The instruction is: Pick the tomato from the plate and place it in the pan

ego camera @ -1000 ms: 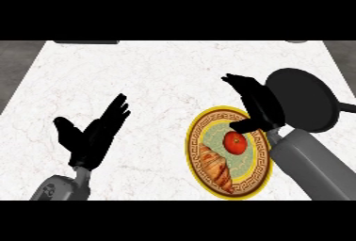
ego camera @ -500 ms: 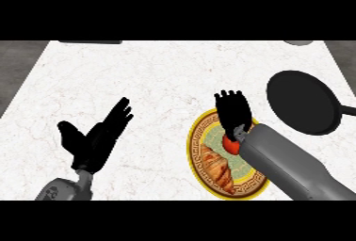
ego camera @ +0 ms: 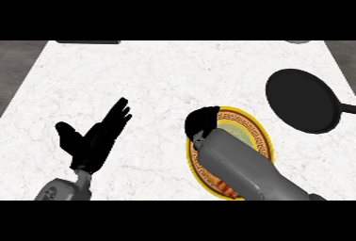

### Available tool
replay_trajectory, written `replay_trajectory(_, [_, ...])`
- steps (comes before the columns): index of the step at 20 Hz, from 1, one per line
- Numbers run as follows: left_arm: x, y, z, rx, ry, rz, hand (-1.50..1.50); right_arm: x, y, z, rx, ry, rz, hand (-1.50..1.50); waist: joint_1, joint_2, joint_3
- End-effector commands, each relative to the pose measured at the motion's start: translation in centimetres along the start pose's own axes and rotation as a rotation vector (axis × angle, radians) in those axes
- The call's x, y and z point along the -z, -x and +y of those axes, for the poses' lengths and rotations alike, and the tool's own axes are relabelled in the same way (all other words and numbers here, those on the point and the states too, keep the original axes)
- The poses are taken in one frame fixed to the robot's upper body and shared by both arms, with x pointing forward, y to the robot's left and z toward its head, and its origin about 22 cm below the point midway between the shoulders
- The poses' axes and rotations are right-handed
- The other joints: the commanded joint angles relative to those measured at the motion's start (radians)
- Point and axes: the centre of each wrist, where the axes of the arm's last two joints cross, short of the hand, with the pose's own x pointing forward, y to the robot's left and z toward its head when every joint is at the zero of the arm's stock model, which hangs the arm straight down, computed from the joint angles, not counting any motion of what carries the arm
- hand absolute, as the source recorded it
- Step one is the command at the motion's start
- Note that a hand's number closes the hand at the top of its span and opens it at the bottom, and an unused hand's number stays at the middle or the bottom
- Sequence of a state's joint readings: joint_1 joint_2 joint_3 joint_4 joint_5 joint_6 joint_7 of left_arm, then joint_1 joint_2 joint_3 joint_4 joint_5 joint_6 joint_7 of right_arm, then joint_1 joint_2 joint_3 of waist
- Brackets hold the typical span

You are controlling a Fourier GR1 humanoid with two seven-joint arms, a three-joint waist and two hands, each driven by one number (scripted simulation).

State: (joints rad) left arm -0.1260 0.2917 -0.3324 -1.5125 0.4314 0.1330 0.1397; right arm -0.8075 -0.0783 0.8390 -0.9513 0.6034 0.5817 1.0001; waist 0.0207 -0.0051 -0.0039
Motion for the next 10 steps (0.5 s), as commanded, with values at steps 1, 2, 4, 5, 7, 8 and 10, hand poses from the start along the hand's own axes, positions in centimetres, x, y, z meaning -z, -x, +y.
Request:
replay_trajectory(1, [-0.2,0.9,0.2,-0.017,-0.001,0.004,0.00,-1.1,-2.9,2.0,-0.070,-0.092,0.163,-1.50,-0.008,0.003,0.002])
replay_trajectory(2, [-0.4,0.1,-0.6,0.014,-0.010,0.020,0.00,-0.9,-2.7,1.2,-0.068,-0.093,0.182,-1.50,0.000,0.002,0.003])
replay_trajectory(4, [-0.4,-0.2,0.2,0.006,-0.009,-0.007,0.00,-0.4,-2.9,2.3,-0.055,-0.079,0.203,-1.50,-0.004,0.003,0.003])
replay_trajectory(5, [0.4,0.2,0.8,-0.017,-0.024,0.011,0.00,-0.6,-3.0,2.4,-0.092,-0.065,0.201,-1.50,-0.018,0.004,0.003])
replay_trajectory(7, [0.2,-0.7,0.9,-0.017,-0.023,-0.016,0.00,-0.3,-2.9,2.8,-0.086,-0.069,0.212,-1.50,-0.022,0.002,0.003])
replay_trajectory(8, [0.5,0.2,-1.7,-0.012,-0.021,-0.004,0.00,-0.3,-2.5,1.0,-0.103,-0.078,0.228,-1.50,-0.014,0.003,0.003])
replay_trajectory(10, [-0.9,-1.0,1.2,-0.002,-0.017,-0.003,0.00,0.4,-2.3,2.5,-0.146,-0.051,0.257,-1.50,-0.017,-0.001,0.003])
